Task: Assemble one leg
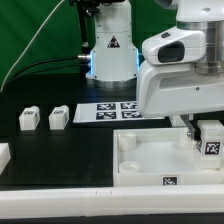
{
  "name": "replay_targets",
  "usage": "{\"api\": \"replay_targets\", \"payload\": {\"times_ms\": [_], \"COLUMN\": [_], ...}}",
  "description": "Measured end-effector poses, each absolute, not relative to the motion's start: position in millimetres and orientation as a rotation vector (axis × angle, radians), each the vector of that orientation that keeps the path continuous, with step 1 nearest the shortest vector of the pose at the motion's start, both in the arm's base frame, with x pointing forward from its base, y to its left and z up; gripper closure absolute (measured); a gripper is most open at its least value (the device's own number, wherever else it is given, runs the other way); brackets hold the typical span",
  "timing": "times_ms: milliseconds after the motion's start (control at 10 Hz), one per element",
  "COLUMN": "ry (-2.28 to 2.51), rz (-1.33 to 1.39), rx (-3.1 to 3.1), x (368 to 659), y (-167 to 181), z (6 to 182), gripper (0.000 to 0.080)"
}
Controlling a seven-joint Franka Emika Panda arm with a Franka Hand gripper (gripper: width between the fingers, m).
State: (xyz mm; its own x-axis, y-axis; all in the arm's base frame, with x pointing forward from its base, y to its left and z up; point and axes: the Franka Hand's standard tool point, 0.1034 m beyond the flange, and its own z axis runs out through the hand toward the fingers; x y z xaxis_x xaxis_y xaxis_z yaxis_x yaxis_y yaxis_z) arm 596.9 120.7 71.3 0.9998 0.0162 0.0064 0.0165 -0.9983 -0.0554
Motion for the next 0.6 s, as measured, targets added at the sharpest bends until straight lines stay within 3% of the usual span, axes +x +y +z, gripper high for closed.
{"api": "replay_targets", "payload": {"times_ms": [300, 600], "ry": [0.193, 0.876], "rz": [-0.001, 0.005], "rx": [-3.077, -2.911], "x": [596.8, 597.7], "y": [119.9, 118.5], "z": [70.5, 71.6], "gripper": [0.05, 0.0501]}}
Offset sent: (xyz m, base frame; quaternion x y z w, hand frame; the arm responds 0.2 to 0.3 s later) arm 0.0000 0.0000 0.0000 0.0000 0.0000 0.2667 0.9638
